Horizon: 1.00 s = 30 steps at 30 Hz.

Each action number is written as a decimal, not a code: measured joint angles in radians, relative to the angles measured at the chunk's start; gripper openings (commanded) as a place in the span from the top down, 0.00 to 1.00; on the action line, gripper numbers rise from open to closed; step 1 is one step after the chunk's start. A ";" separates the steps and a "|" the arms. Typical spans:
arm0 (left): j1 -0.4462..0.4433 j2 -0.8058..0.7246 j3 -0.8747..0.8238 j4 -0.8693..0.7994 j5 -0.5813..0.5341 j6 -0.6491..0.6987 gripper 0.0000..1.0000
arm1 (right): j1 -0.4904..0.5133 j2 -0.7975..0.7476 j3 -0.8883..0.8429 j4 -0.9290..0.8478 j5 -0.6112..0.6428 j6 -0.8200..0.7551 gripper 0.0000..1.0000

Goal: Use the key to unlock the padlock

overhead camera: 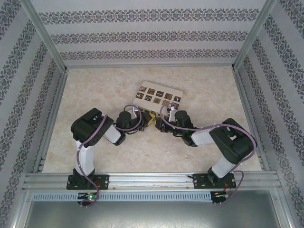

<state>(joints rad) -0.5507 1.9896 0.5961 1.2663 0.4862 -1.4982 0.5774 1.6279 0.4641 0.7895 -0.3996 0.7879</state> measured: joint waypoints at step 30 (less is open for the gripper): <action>-0.014 -0.344 0.102 -0.696 -0.046 0.050 1.00 | 0.147 -0.719 -0.015 -0.582 0.380 -1.186 0.02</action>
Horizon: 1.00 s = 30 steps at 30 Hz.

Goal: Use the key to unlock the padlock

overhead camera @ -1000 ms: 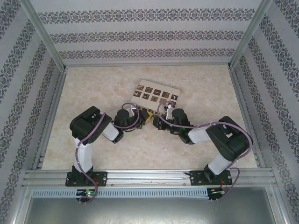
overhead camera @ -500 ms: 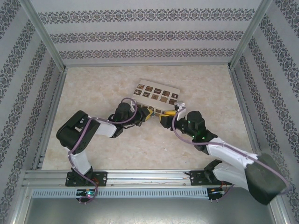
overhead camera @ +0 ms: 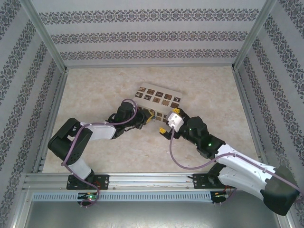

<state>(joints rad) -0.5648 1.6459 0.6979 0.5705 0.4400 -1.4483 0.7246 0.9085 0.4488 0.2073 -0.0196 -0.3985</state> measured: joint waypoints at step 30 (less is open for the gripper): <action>-0.017 -0.079 0.047 -0.216 -0.030 0.011 1.00 | 0.070 0.369 0.167 -0.015 0.002 -0.370 0.56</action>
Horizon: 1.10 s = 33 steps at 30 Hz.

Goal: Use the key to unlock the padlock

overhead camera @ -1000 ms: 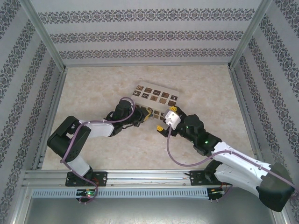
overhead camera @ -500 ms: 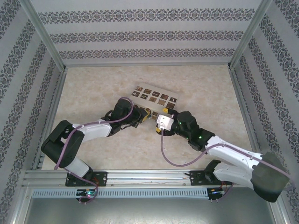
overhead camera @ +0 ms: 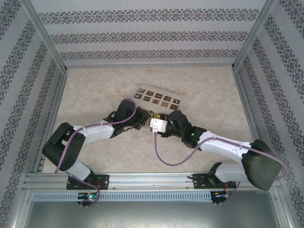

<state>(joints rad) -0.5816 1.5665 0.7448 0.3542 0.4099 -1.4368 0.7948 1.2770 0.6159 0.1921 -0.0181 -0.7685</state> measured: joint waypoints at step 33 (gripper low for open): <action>0.000 0.000 0.000 -0.003 0.008 -0.016 1.00 | 0.041 0.111 0.019 0.058 0.097 -0.012 0.79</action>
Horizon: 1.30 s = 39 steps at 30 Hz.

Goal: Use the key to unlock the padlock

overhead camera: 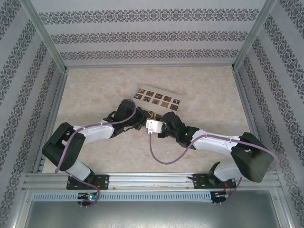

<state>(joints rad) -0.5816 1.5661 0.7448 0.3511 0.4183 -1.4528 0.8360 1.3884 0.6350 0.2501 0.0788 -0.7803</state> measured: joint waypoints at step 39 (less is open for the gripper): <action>0.001 0.000 0.000 0.049 -0.035 -0.031 1.00 | 0.019 0.038 -0.044 0.201 0.105 0.309 1.00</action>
<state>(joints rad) -0.5808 1.5665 0.7448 0.4000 0.3836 -1.4834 0.8555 1.4261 0.5911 0.4507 0.1833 -0.4717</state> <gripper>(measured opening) 0.072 0.042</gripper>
